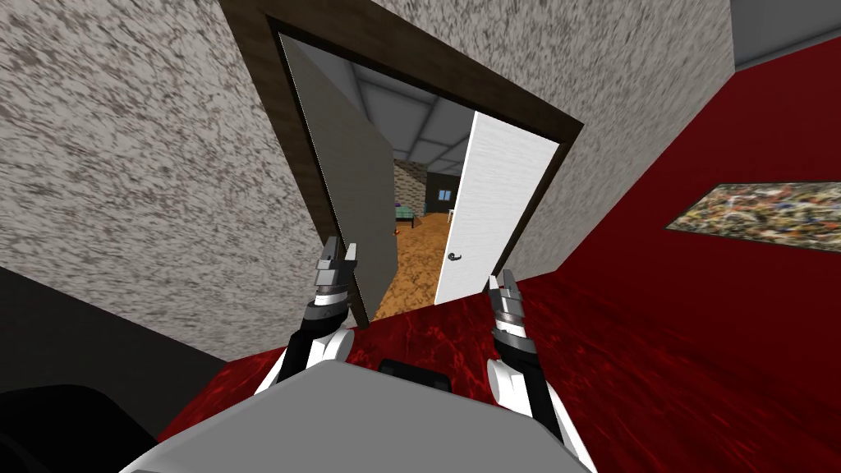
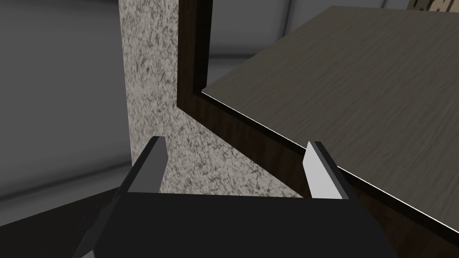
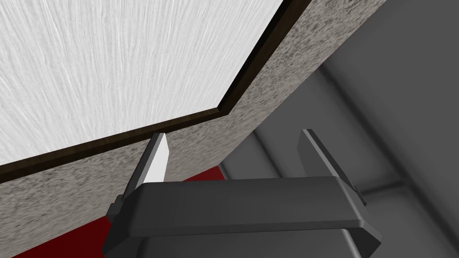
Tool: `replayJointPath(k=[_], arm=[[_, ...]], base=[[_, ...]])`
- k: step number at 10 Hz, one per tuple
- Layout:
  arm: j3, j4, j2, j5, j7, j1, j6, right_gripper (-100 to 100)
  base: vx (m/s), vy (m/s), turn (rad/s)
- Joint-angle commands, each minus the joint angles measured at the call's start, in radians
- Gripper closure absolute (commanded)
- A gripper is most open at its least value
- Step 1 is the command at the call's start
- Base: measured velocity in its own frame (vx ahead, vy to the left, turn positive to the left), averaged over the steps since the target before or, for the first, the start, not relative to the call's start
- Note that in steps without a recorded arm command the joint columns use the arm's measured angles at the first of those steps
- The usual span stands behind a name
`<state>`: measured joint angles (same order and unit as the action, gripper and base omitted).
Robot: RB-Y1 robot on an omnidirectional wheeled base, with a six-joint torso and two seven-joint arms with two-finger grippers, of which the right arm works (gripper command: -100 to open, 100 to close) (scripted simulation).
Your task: Push the door open
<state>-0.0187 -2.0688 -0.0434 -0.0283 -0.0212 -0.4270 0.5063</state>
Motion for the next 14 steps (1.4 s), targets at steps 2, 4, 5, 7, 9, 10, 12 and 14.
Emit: replayJointPath(k=[2, 4, 5, 7, 9, 10, 12, 14], arm=[[-0.015, 0.060, -0.008, 0.000, 0.005, 0.016, 0.007, -100], [-0.024, 0.121, -0.014, 0.001, 0.010, 0.033, 0.020, -100], [-0.030, 0.153, -0.017, 0.001, 0.012, 0.042, 0.027, -100], [-0.040, 0.207, -0.023, 0.002, 0.017, 0.060, 0.041, -100], [-0.045, 0.251, -0.025, 0.002, 0.019, 0.070, 0.048, -100], [-0.051, 0.278, -0.028, 0.003, 0.022, 0.079, 0.055, -100], [-0.056, 0.318, -0.030, 0.003, 0.024, 0.089, 0.062, -100], [-0.062, 0.352, -0.032, 0.003, 0.027, 0.098, 0.069, -100]], base=[[0.100, -0.085, 0.056], [0.101, -0.085, 0.071], [0.089, -0.079, 0.062], [0.079, -0.075, 0.072], [0.053, -0.063, 0.028], [0.077, -0.073, 0.070], [0.075, -0.077, 0.054], [0.044, -0.054, 0.034]])
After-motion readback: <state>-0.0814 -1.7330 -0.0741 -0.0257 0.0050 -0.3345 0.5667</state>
